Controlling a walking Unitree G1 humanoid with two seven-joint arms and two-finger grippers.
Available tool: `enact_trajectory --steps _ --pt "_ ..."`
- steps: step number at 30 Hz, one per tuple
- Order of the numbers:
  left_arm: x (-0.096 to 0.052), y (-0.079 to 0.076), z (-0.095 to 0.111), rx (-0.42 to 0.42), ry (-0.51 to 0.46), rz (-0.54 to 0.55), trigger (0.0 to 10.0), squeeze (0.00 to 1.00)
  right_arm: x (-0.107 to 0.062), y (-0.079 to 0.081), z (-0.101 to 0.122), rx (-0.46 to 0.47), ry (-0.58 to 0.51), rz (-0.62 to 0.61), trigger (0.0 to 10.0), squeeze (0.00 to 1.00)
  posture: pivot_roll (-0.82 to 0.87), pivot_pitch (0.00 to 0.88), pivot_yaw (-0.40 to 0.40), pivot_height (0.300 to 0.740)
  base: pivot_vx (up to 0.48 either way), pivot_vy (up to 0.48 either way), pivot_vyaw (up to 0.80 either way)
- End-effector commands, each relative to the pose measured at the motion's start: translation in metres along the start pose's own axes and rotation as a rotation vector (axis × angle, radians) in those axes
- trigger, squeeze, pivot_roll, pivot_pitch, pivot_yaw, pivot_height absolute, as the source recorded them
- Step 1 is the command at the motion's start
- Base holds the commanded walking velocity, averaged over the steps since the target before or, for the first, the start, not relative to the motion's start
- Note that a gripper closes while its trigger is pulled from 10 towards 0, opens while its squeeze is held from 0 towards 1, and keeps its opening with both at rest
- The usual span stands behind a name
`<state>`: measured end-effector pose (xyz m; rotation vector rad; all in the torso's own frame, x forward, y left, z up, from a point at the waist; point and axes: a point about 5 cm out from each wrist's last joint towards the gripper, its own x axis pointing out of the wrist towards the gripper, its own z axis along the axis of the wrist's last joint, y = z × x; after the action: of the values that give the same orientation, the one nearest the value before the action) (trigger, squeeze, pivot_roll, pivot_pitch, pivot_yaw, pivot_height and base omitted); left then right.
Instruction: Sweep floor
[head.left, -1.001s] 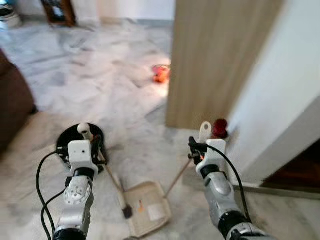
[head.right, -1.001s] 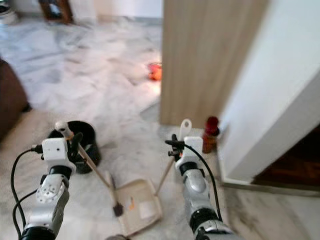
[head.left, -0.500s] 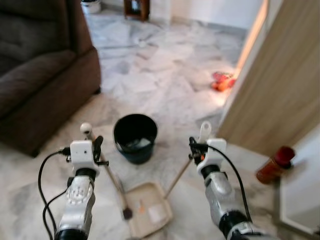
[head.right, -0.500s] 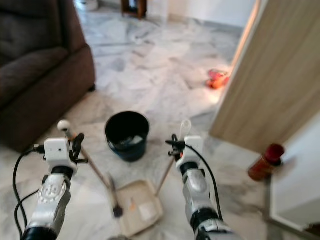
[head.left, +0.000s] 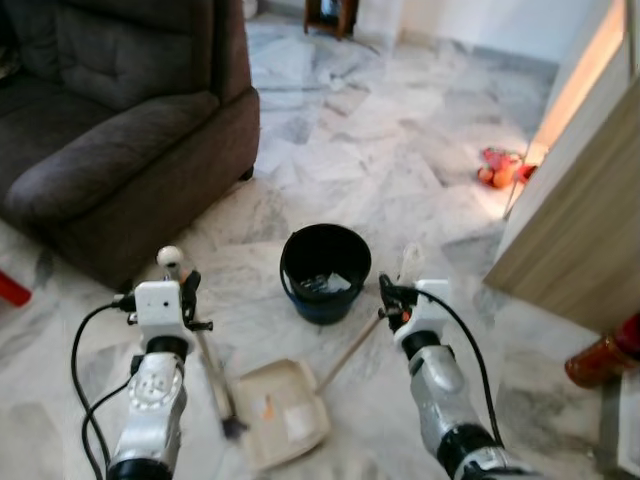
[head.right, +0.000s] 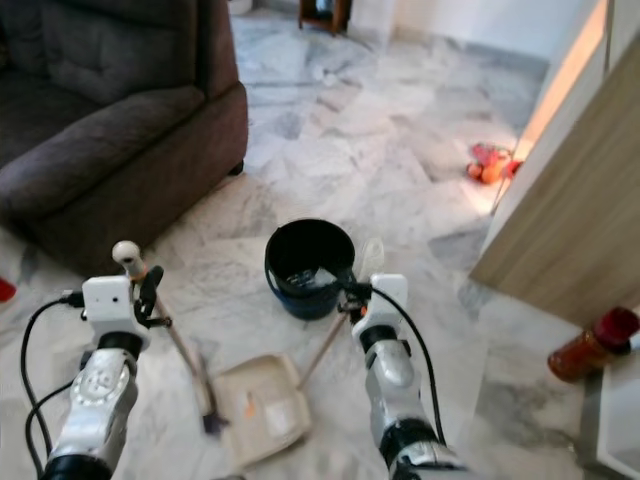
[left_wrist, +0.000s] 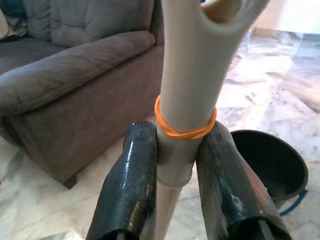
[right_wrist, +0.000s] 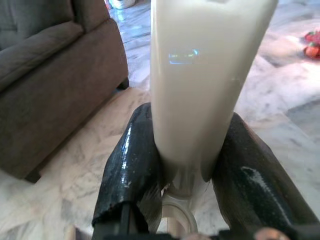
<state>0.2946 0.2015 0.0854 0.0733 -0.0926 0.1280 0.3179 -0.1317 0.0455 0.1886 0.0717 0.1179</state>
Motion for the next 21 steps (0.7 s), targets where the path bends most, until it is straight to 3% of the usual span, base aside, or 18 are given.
enact_trajectory --steps 1,5,21 --pt "0.0018 -0.001 0.0058 -0.011 -0.03 -0.001 10.0 0.0 0.0042 0.0001 0.008 -0.011 -0.03 0.005 10.0 0.0 0.13 0.1 -0.039 0.74 0.0 0.0 0.0" --pt "0.0019 -0.0008 0.0057 -0.014 -0.03 0.001 10.0 0.0 0.0044 -0.0005 0.0072 -0.009 -0.019 -0.002 10.0 0.0 0.14 0.104 -0.04 0.74 0.0 0.0 -0.11" --pt "0.0021 0.0003 0.0056 -0.019 -0.027 0.008 10.0 0.0 0.0049 0.0011 0.0047 -0.006 0.005 0.0 10.0 0.0 0.14 0.109 -0.042 0.74 0.0 0.0 -0.79"
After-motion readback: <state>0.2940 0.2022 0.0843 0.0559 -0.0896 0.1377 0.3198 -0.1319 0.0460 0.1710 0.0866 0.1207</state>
